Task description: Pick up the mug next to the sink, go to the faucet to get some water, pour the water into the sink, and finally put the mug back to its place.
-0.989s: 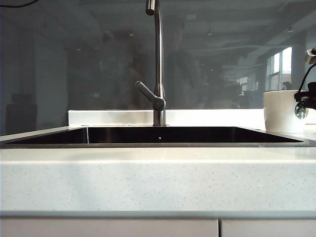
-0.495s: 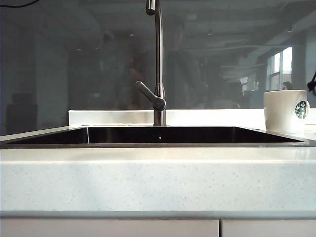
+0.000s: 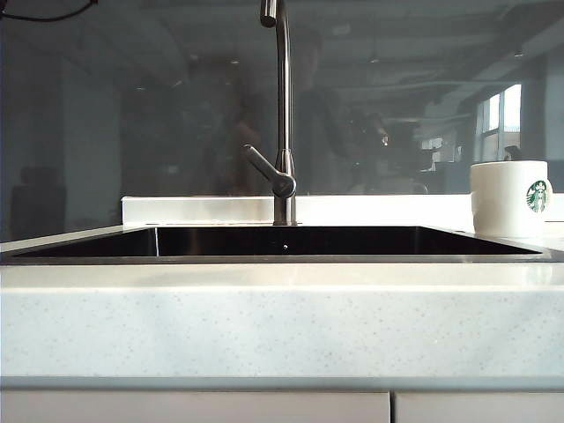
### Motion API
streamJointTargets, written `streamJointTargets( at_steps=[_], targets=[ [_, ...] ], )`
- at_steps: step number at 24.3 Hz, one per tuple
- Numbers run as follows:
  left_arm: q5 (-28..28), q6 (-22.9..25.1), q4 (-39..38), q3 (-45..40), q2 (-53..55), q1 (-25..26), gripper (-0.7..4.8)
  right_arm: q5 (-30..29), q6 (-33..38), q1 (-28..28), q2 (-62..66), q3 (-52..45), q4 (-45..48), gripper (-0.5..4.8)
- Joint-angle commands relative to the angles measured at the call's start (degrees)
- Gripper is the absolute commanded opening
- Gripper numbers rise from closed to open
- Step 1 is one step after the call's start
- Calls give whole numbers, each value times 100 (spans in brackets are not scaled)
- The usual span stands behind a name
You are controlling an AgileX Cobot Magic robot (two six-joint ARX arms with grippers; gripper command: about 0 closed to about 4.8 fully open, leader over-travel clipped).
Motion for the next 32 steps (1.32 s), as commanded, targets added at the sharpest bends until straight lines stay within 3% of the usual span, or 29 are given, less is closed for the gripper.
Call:
streamJointTargets(
  at_steps=[1,5,20,23,26,27,29,32],
  targets=[
    [-118,-72,-487,20,-33,-66,-3,-258,46,-7,-269,17,-2,-6],
    [-627,-254,-640,20,-33,-72,-3,-258,46,-7,-378,20,50,-6],
    [-627,-260,-885,20,-31,-63,-3,-221,46,-11,-367,17,-162,-6],
    [-166,-442,-883,20,-31,-50,-3,-223,46,-11,-367,17,-162,-6],
    [94,-258,-1069,17,-44,37,-3,-223,46,-11,-367,17,-162,-6],
    [96,-57,-1200,15,-83,37,-3,-223,46,-11,-365,17,-164,-6],
    [-208,1237,-2243,-7,-334,28,-3,-216,46,-13,-363,17,-179,-6],
    [-1010,3528,-4900,-4,-909,11,-3,-219,46,-13,-350,17,-179,-6]
  ],
)
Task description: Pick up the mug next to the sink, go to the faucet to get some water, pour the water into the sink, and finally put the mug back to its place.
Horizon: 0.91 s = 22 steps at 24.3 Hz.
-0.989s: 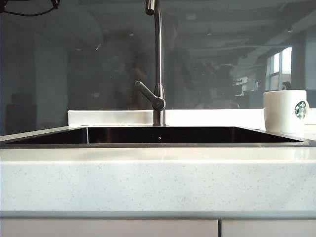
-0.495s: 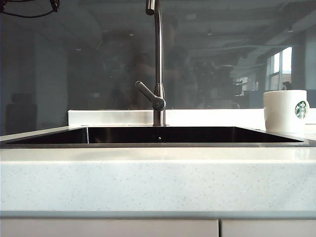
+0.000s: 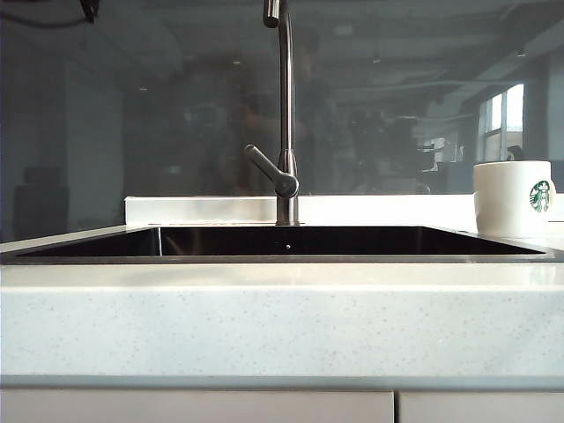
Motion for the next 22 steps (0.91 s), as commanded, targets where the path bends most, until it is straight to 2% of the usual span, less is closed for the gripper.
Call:
streamJointTargets(
  at_steps=[1,2,3,4,6,7,8,14,16,19,22],
  targets=[
    [-1353,3230,-3482,59,-811,-20,-3,11,24,-4,13,17,63,-6],
    [-1991,3932,-4454,59,-1027,-26,-3,11,24,-4,17,17,57,-6],
    [-2920,4564,-5425,59,-1274,-83,-3,11,24,-4,22,17,59,-6],
    [-4566,5136,-6470,57,-1624,-238,-3,11,24,-4,20,17,59,-6],
    [-6085,5451,-6961,44,-1919,-428,-3,11,24,-4,20,17,63,-6],
    [-6507,5539,-6966,-24,-2057,-496,-3,11,24,-4,20,17,61,-6],
    [-6728,5633,-6876,-138,-2210,-531,-3,11,24,-4,20,17,61,-6],
    [-6765,5574,-5899,-1521,-3508,-555,-3,11,24,-7,20,17,63,-6],
    [-7042,5482,-5351,-2785,-4441,-555,-3,-4,24,2,22,17,59,-6],
    [-7149,5405,-5327,-3934,-5230,-555,-3,11,24,-7,20,17,63,-6],
    [-7149,5390,-5327,-5447,-6485,-553,-3,2,24,-2,26,17,57,-6]
  ],
)
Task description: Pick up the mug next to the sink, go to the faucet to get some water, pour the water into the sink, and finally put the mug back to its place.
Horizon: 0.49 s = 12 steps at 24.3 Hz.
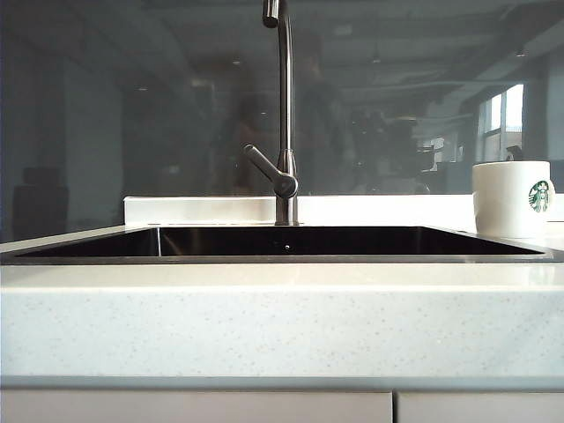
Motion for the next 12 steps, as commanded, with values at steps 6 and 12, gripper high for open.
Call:
streamJointTargets(
  at_steps=[6,12],
  targets=[
    [-15,24,177,-2643,-2581,-2,-3,4,24,-2,-13,17,105,-6],
    [-17,15,264,-4000,-3947,0,-3,4,24,-2,-13,17,107,-6]
  ],
)
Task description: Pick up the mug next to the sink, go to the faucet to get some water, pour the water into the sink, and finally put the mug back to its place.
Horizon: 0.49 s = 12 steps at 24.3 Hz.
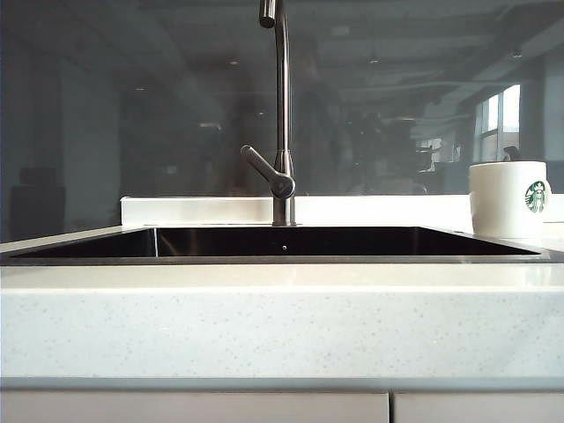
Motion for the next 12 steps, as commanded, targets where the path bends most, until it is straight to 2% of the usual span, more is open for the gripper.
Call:
streamJointTargets(
  at_steps=[1,8,12],
  targets=[
    [-2,46,144,-608,-573,11,-3,2,22,-2,-11,17,103,-6],
    [-127,59,706,-1996,-1985,15,-3,2,22,-2,-13,17,103,-6],
    [-105,-33,1165,-2435,-2162,9,-3,2,22,-2,-13,17,109,-6]
  ],
)
